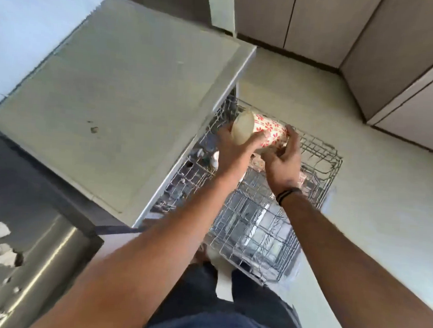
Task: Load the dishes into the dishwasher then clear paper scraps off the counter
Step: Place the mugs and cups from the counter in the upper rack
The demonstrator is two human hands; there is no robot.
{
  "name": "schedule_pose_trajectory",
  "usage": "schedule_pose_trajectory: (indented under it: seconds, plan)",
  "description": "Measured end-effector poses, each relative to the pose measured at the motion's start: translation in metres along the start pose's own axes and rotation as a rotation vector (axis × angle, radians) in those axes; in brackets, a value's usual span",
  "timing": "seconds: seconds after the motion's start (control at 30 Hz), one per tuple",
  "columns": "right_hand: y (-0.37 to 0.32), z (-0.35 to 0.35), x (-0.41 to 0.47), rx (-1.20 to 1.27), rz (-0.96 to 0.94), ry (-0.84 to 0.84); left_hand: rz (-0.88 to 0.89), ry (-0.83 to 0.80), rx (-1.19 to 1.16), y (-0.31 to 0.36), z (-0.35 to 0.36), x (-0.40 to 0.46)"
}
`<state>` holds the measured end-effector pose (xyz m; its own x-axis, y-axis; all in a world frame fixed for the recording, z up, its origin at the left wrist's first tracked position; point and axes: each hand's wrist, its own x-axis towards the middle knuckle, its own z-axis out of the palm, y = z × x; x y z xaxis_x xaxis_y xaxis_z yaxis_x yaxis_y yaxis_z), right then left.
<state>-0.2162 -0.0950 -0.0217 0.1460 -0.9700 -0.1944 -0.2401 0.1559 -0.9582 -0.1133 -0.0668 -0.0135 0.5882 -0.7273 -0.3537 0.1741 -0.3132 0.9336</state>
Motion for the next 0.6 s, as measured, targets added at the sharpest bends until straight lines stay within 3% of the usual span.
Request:
schedule_pose_trajectory:
  seconds: [0.13,0.33,0.6]
  plan:
    - [0.044,-0.003,0.006,-0.013,0.097,-0.003,-0.043,-0.080,0.134,-0.047,0.020,0.017]
    - [0.111,0.017,0.037,-0.080,0.141,-0.013,-0.115,-0.050,0.206,-0.104,0.019,0.057]
    - [0.148,0.089,0.102,-0.232,0.017,-0.184,-0.113,0.216,0.226,-0.141,-0.005,0.164]
